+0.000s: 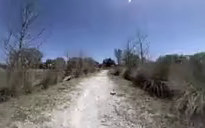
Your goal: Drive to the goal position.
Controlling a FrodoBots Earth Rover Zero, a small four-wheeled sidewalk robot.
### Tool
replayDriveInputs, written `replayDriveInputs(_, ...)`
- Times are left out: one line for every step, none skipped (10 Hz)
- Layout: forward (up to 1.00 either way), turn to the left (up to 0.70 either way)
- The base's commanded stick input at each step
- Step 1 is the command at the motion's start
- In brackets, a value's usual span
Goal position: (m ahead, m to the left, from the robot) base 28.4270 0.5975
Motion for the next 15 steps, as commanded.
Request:
replayDriveInputs(0.70, 0.00)
replayDriveInputs(0.70, 0.00)
replayDriveInputs(0.70, 0.00)
replayDriveInputs(0.70, 0.00)
replayDriveInputs(0.70, 0.00)
replayDriveInputs(0.70, 0.00)
replayDriveInputs(0.70, 0.00)
replayDriveInputs(0.70, 0.00)
replayDriveInputs(0.70, 0.00)
replayDriveInputs(0.70, 0.00)
replayDriveInputs(0.70, 0.00)
replayDriveInputs(0.70, 0.00)
replayDriveInputs(0.70, 0.00)
replayDriveInputs(0.70, 0.00)
replayDriveInputs(0.70, 0.00)
